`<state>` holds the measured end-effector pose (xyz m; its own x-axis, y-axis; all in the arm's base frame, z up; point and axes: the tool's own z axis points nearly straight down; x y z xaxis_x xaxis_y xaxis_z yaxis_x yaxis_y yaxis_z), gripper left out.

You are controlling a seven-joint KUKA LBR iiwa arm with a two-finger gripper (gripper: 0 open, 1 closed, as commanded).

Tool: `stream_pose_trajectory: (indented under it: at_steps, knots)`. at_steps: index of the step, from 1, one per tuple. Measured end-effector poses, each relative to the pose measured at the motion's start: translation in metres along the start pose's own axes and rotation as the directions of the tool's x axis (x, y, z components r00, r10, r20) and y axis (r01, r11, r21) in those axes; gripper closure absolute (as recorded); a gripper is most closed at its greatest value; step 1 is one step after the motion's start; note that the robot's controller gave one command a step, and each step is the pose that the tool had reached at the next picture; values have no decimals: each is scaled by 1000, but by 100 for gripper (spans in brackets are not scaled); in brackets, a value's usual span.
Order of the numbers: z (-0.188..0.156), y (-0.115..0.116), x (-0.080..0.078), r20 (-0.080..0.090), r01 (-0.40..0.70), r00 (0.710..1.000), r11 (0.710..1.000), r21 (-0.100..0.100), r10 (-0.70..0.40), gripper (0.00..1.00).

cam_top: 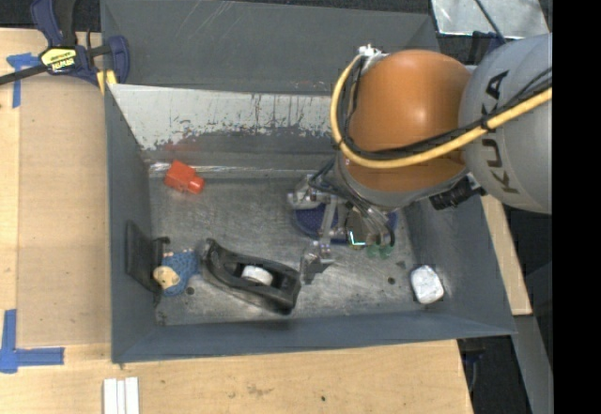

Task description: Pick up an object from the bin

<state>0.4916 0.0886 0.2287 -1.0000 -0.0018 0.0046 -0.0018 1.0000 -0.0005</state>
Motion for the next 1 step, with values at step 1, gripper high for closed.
stream_pose_trajectory:
  at_steps: [1]
  knots:
    - [100,42,-21,25,8,1000,1000,-13,-8,0]
